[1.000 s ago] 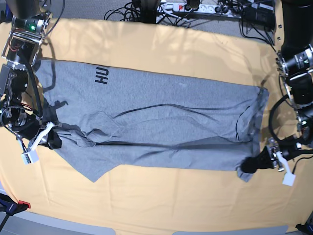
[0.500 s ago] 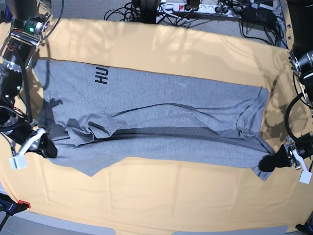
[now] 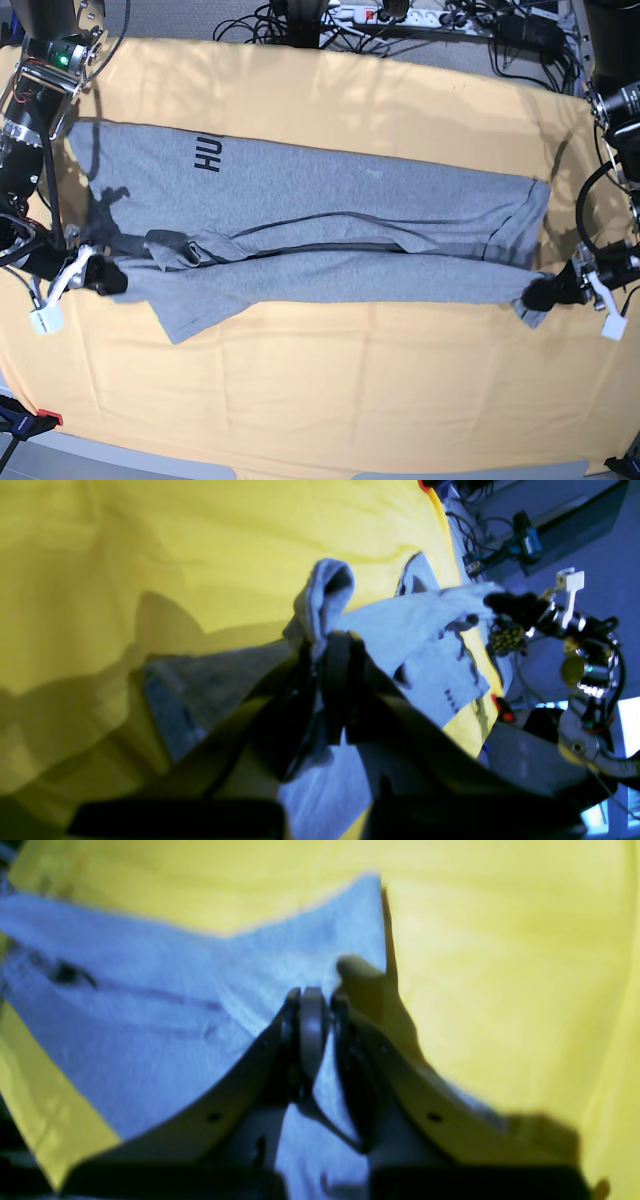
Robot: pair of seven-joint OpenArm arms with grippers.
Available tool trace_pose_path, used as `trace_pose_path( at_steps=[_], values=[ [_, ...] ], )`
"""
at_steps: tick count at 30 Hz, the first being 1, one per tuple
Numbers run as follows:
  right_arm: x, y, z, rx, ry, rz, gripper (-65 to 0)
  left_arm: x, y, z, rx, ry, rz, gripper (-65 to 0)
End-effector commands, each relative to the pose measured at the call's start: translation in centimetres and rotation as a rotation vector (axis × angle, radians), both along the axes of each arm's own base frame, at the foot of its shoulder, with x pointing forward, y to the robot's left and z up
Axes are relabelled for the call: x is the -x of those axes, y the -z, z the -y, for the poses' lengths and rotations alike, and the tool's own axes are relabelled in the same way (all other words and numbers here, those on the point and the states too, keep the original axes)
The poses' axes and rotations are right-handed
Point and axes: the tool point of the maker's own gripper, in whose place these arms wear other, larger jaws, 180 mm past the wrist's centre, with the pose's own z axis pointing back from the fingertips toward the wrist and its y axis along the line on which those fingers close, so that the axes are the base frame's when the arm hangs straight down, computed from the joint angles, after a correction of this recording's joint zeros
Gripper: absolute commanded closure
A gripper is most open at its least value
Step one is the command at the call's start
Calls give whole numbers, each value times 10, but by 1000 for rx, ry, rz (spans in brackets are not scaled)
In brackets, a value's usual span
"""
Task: Layout the t-shirt on the table in an organized manner, then fold the t-shirt properly
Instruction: 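Fold the hem edge over toward the collar edge with both grippers, then open both grippers to release the folded hem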
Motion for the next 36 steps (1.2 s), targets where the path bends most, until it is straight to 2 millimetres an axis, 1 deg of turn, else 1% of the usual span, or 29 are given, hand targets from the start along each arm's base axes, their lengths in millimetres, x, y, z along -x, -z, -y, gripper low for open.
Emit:
trace_pose_path(
  at_steps=[1,4,7,9,11,15,20,25,26,27,28,29,30,31,32,33,35,36],
  values=[
    [-5,-17,5,7,-7,44,0,-4,-20,-13,-10,-22,54,0],
    [3,-11,7,1,-13,22,0,0,-14,-15,-15,-25,38,0],
    [3,-8,20,60,11,11,0,-2,-17,-16,-16,-26,45,0],
    [2,-8,30,98,33,16,0,-1,-18,-19,-24,-30,45,0],
    [2,-6,35,124,43,9,0,2,-17,-24,-33,-36,39,0],
    [2,-8,32,103,36,15,0,3,-18,-27,-39,-39,37,0],
    [4,-6,32,108,36,8,0,5,-15,-27,-39,-39,30,0],
    [23,17,34,117,35,-59,0,19,6,-26,-39,-38,-24,0],
    [25,21,35,127,37,-71,-70,21,9,-26,-39,-38,-31,0],
    [26,23,37,139,41,-76,-157,23,12,-27,-39,-38,-40,0],
    [26,23,40,152,46,-79,-244,24,13,-27,-40,-38,-44,-33],
    [26,22,44,163,51,-76,-313,26,15,-28,-41,-39,-48,-119],
    [23,18,47,169,56,-62,-347,27,16,-29,-44,-40,-53,-208],
    [22,13,54,177,67,-44,-349,29,17,-30,-47,-41,-57,-287],
    [20,7,59,185,75,-24,-349,30,17,-33,-53,-44,-61,-347],
    [17,1,65,190,84,-3,-349,32,17,-35,-58,-47,-64,-376],
    [12,-12,70,177,96,49,-349,34,18,-40,-68,-52,-69,-379],
    [9,-19,67,148,93,77,-349,34,17,-41,-70,-53,-70,-379]
  ],
)
